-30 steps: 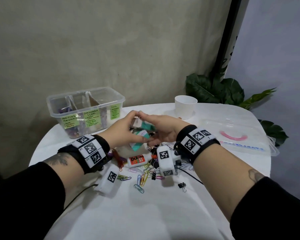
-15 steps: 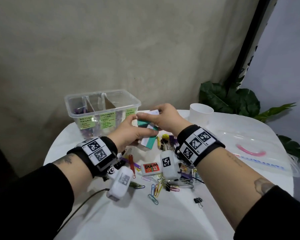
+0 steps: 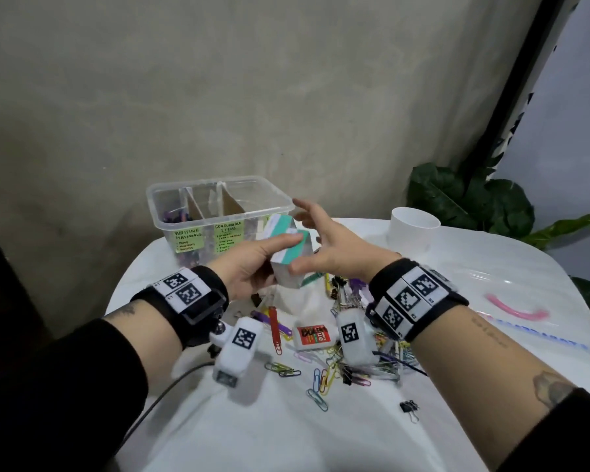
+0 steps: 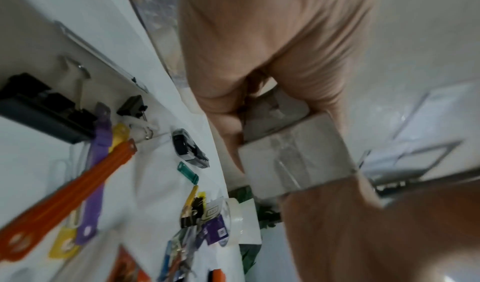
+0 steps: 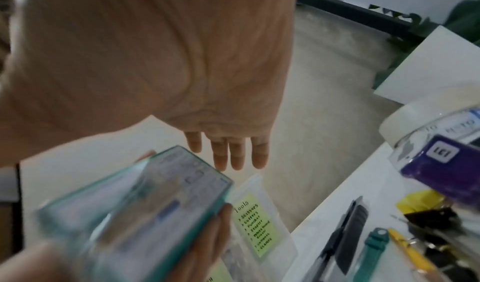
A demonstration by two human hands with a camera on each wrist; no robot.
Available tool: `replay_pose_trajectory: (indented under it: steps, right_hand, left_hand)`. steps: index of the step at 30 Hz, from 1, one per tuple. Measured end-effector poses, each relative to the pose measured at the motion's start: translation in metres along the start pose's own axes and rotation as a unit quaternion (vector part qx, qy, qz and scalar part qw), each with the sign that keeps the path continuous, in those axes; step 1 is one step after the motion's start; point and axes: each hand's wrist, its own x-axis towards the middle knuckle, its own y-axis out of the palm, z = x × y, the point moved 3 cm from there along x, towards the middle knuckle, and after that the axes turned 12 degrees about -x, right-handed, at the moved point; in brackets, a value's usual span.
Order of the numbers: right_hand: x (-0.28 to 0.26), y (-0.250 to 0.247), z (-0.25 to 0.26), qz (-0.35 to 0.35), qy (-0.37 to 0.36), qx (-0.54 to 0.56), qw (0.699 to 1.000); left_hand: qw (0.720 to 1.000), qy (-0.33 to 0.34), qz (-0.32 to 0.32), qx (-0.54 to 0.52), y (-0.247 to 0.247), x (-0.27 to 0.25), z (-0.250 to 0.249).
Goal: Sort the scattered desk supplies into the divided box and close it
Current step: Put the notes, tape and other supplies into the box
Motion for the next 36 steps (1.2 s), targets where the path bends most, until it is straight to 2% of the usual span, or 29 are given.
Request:
replay_pose_trajectory:
  steps: [2, 3, 9, 11, 14, 17, 19, 21, 24, 26, 27, 29, 30, 32, 33, 35, 36]
  right_hand:
    - [-0.002, 0.008, 0.000, 0.022, -0.020, -0.060, 0.998]
    - [-0.002, 0.012, 0.001, 0.011, -0.028, -0.089, 0.996]
    - [0.003, 0.011, 0.004, -0.129, -0.047, -0.036, 0.990]
    - [0.003, 0.010, 0.005, -0.136, -0.047, -0.024, 0.989]
    - [0.002, 0.014, 0.009, -0.120, -0.039, -0.010, 0.992]
    - [0.002, 0.013, 0.014, -0.078, -0.016, 0.054, 0.995]
    - [0.004, 0.006, 0.015, -0.006, -0.004, 0.146, 0.989]
    - [0.007, -0.002, 0.015, 0.087, -0.010, 0.224, 0.971]
    - [0.015, -0.015, 0.022, 0.164, -0.024, 0.209, 0.964]
    - [0.025, -0.022, 0.026, 0.149, -0.028, 0.151, 0.977]
    - [0.029, -0.027, 0.026, 0.113, -0.028, 0.133, 0.984]
    - [0.040, -0.038, 0.023, 0.009, -0.022, 0.132, 0.991]
    - [0.046, -0.044, 0.022, -0.051, -0.015, 0.137, 0.989]
    - [0.060, -0.054, 0.020, -0.160, -0.001, 0.130, 0.979]
    - [0.069, -0.057, 0.018, -0.191, 0.003, 0.113, 0.975]
    - [0.092, -0.056, 0.014, -0.210, 0.011, 0.041, 0.977]
    - [0.102, -0.053, 0.013, -0.206, 0.017, -0.020, 0.978]
  left_hand:
    - [0.999, 0.007, -0.006, -0.047, 0.001, -0.001, -0.008]
    - [0.998, 0.005, -0.010, -0.061, 0.002, -0.001, -0.010]
    - [0.996, -0.015, 0.013, -0.092, 0.003, 0.002, -0.020]
    - [0.997, -0.014, 0.031, -0.064, 0.000, -0.002, -0.024]
    - [0.997, -0.022, 0.060, 0.047, -0.007, -0.002, -0.023]
    - [0.993, -0.035, 0.081, 0.081, -0.013, -0.002, -0.025]
    - [0.993, -0.041, 0.089, 0.069, -0.018, -0.002, -0.031]
    - [0.989, -0.057, 0.100, 0.087, -0.022, -0.004, -0.038]
    - [0.976, -0.071, 0.124, 0.167, -0.020, -0.009, -0.047]
    - [0.974, -0.046, 0.116, 0.190, -0.016, -0.007, -0.053]
    - [0.979, -0.014, 0.093, 0.181, -0.015, -0.002, -0.058]
    - [0.982, 0.100, 0.010, 0.163, -0.018, 0.011, -0.072]
    - [0.969, 0.167, -0.039, 0.181, -0.021, 0.016, -0.079]
    - [0.908, 0.268, -0.121, 0.299, -0.027, 0.023, -0.089]
    - [0.862, 0.277, -0.143, 0.400, -0.030, 0.025, -0.090]
    - [0.754, 0.207, -0.154, 0.604, -0.037, 0.030, -0.082]
    - [0.714, 0.171, -0.159, 0.660, -0.041, 0.033, -0.077]
